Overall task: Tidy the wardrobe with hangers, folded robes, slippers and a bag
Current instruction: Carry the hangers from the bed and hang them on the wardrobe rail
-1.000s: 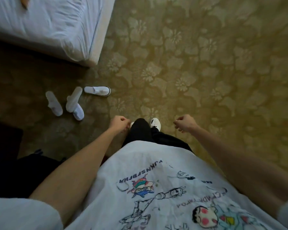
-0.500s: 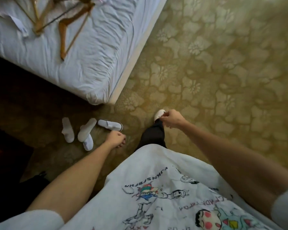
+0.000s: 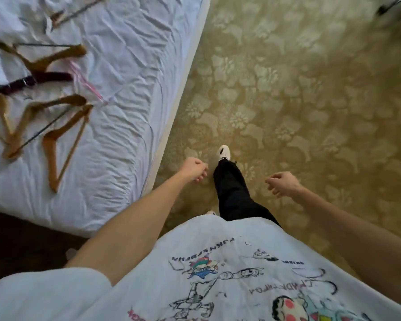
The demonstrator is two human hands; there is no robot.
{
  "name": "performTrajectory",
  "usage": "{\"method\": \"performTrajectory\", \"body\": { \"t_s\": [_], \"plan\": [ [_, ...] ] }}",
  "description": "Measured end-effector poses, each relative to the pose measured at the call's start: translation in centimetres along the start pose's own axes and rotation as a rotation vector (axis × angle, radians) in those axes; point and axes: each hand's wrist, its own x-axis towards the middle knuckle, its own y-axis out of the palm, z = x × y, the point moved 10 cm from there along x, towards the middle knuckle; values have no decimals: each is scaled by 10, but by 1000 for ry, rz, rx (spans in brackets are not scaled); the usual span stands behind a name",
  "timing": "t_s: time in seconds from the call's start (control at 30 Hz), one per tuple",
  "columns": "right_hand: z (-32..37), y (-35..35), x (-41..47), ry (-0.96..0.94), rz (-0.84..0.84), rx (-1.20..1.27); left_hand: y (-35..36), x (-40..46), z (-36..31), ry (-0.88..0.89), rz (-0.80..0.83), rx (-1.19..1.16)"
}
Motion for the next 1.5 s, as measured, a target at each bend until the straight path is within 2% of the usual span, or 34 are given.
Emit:
{"method": "performTrajectory", "body": {
  "t_s": [0.1, 0.23, 0.53, 0.77, 0.97, 1.2, 1.3, 1.5],
  "plan": [
    [38, -27, 48, 14, 18, 1, -21, 39, -65, 36, -3, 53],
    [135, -68, 99, -43, 36, -47, -74, 77, -111, -8, -35, 68],
    [420, -87, 161, -378, 209, -223, -211, 138, -104, -250, -201, -58],
    [593, -90, 220, -520, 319, -332, -282, 211, -113, -377, -246, -227],
    [698, -160, 306, -472, 283, -566, -361, 291, -205, -363, -300, -398],
    [811, -253, 414, -442, 209, -727, -462, 365, -353, -203, -367, -517],
    [845, -260, 442, -428, 233, -781, -482, 389, -390, -189, -359, -587],
    [955, -211, 463, -556, 429, -962, -519, 414, -405, -351, -493, -839]
  ]
}}
